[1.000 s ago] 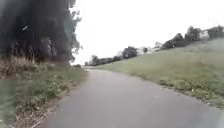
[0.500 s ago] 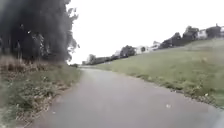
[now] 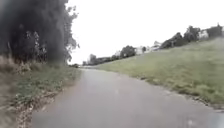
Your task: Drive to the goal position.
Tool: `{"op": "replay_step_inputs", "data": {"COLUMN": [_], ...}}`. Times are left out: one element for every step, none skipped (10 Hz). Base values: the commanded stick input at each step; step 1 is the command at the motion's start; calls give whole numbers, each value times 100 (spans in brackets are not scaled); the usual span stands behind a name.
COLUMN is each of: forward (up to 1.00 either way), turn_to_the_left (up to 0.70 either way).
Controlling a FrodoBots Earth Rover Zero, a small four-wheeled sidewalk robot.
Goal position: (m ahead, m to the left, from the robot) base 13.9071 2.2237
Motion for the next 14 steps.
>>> {"op": "replay_step_inputs", "data": {"forward": [100,100,100,100,100,100,100,100,100,100,100,100,100,100], "turn_to_the_left": [0,0,0,0,36,23,11,0,0,0,0,0,26,38]}}
